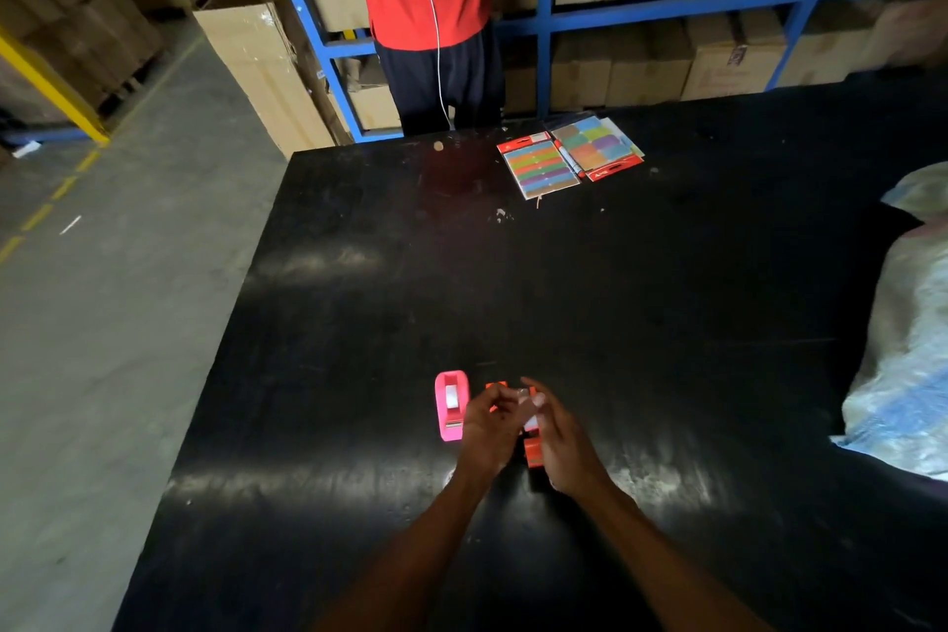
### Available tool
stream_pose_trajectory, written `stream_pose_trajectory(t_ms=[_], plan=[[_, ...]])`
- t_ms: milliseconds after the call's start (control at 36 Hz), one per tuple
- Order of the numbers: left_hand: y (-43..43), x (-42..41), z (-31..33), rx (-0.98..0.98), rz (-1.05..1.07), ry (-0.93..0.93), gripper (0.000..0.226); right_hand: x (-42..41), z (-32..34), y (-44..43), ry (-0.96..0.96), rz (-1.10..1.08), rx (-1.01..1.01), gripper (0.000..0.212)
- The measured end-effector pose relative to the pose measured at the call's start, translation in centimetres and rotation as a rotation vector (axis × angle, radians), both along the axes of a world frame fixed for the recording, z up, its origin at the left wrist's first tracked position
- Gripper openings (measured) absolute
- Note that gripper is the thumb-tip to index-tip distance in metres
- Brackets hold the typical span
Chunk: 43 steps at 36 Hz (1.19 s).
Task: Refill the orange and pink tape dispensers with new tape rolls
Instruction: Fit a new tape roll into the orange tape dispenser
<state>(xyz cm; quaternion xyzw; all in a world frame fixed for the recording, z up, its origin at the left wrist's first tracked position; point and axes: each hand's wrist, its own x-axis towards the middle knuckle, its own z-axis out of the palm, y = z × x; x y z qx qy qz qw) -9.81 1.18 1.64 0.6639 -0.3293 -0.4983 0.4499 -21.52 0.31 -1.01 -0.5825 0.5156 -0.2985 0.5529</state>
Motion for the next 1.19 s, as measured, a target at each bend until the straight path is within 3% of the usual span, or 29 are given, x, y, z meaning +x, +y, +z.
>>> stream_pose_trajectory(t_ms=[139,250,361,472,639,722,889,944,1028,1083,1194], plan=[[-0.4,-0.5,0.7,-0.067,0.007,-0.033,0.033,-0.1,0.2,-0.6,-0.069,-0.017,0.025,0.039],[-1.2,0.0,0.2,0.024,0.105,-0.005,0.047,-0.6,0.4,-1.0,-0.078,-0.035,0.042,0.039],[-1.8,1.2,-1.2,0.09,0.099,-0.361,0.015,-1.7,0.0,-1.3,-0.043,-0.077,0.032,0.038],[-1.9,1.4,-3.7,0.176,-0.137,-0.69,0.038,-2.2,-0.1,-1.5,-0.016,-0.1,0.019,0.034],[-2.4,-0.2,-5.9,0.287,-0.334,-0.929,0.047,-2.8,-0.5,-1.8,-0.05,-0.153,0.02,0.037],[-2.7,-0.3,-6.4,0.357,-0.416,-0.949,0.061,-2.9,-0.4,-1.9,-0.055,-0.16,0.012,0.041],[-3.6,0.3,-6.4,0.292,-0.387,-0.992,0.044,-3.3,-0.7,-2.4,-0.007,-0.149,0.032,0.037],[-3.8,0.3,-6.4,0.265,-0.351,-0.918,0.042,-3.2,-0.6,-2.5,-0.001,-0.149,0.039,0.037],[-3.9,0.2,-6.0,0.207,-0.183,-0.638,0.028,-3.0,-0.8,-2.7,0.002,-0.14,0.066,0.037],[-3.8,0.4,-5.9,0.203,-0.194,-0.514,0.023,-2.8,-1.0,-2.8,0.021,-0.153,0.064,0.043],[-3.1,0.6,-6.1,0.263,-0.325,-0.574,0.025,-2.6,-1.3,-2.6,0.082,-0.134,0.076,0.038]])
